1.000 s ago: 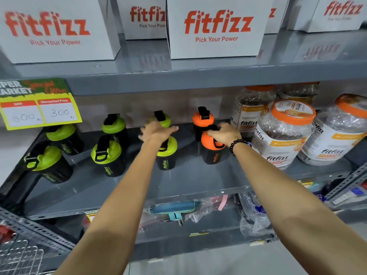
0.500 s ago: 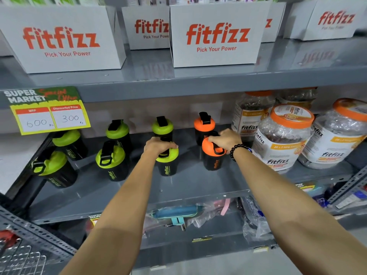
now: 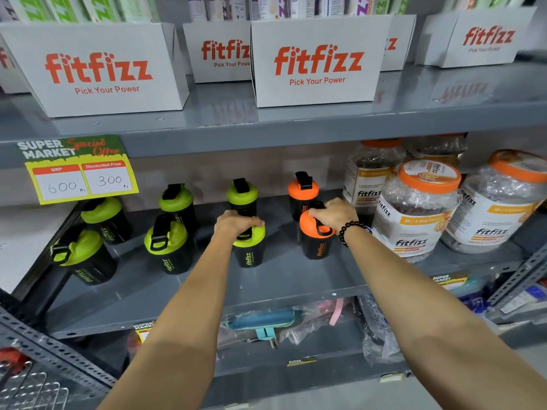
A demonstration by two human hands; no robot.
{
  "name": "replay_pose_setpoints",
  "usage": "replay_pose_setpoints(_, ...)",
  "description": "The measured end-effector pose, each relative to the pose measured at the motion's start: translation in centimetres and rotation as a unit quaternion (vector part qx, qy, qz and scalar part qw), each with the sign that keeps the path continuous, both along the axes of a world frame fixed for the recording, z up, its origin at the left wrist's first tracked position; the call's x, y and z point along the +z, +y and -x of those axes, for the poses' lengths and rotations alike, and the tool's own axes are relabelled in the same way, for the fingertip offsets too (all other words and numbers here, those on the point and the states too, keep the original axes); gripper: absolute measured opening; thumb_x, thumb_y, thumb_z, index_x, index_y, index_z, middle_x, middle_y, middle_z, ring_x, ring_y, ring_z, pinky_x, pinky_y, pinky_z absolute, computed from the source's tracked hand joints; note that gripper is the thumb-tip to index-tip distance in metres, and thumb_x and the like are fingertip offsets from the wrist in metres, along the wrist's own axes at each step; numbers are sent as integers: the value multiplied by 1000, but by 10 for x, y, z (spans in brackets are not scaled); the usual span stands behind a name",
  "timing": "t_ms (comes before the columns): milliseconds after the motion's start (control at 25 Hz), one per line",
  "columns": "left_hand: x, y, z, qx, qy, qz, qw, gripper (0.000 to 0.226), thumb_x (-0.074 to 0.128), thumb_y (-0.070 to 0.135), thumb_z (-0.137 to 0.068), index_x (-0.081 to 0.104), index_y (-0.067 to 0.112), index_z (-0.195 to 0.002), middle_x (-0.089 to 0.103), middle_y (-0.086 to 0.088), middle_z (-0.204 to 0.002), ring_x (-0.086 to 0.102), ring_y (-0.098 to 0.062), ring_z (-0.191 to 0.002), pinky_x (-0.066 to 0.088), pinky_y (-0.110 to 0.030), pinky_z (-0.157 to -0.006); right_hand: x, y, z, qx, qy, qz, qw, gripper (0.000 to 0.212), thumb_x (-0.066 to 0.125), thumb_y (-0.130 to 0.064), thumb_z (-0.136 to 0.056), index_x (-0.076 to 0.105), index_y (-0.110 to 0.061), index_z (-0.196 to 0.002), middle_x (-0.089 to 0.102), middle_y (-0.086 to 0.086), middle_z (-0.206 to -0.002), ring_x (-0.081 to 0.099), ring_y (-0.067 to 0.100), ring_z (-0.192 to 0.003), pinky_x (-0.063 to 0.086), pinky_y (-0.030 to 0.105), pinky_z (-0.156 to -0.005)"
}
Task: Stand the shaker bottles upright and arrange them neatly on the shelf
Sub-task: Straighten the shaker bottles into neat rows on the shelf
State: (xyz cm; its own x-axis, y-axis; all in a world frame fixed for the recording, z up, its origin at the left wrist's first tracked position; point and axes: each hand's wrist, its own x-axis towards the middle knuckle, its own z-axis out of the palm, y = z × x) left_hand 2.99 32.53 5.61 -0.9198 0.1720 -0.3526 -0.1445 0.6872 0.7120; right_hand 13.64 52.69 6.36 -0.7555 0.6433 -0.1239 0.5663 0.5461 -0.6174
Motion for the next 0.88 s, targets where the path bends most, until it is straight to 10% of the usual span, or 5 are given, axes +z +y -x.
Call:
replay_pose_setpoints(520, 1, -6, -4, 17, -6, -44, 999, 90, 78, 63, -57, 54, 10, -125, 59, -8, -132, 55, -29, -122, 47, -42, -103, -2, 1, 0, -8, -37, 3, 999, 59, 61, -55, -77, 59, -10, -116, 62, 12, -119, 58, 30, -105, 47, 33, -82)
replay_pose_setpoints(880, 52, -84, 12, -17, 326, 48, 944, 65, 47, 51, -93, 45, -1, -132, 58, -26, -128, 53, -41, -119, 47, -45, -93, 24, -114, 24, -38, 199, -210, 957, 49, 59, -31, -86, 53, 0, -122, 59, 23, -123, 50, 38, -118, 38, 43, -102)
